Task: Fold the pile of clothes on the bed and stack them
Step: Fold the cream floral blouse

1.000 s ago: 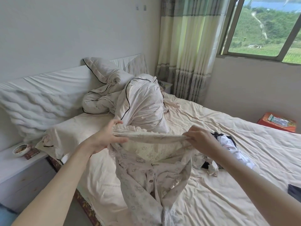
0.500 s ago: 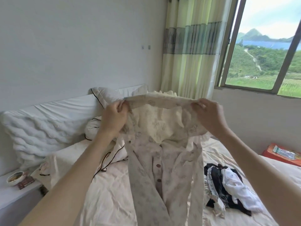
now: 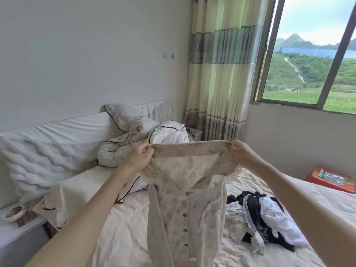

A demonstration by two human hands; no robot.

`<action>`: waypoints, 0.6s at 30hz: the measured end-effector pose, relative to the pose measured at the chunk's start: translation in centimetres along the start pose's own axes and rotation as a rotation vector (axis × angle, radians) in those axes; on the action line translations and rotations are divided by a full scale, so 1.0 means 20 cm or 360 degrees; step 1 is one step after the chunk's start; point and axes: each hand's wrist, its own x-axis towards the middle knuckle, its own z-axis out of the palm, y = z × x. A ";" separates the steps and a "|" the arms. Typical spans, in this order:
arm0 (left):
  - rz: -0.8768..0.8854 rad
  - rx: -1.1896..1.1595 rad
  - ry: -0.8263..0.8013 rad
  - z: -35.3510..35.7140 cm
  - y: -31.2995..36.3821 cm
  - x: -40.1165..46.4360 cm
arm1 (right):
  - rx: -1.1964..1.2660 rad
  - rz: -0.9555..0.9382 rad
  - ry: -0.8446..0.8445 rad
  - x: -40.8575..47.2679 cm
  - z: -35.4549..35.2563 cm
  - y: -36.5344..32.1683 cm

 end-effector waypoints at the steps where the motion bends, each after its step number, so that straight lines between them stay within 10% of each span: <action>1: 0.0027 0.0031 -0.0048 0.00 -0.02 -0.01 | 0.0027 0.0018 -0.0073 -0.01 0.01 0.01; 14: 0.0103 -0.0375 -0.0296 -0.02 -0.05 -0.13 | 0.0369 -0.0142 -0.0043 -0.03 0.06 0.09; 18: -0.0100 -0.0729 -0.0819 -0.08 0.00 -0.19 | 0.0676 -0.0019 -0.0036 -0.02 0.07 0.14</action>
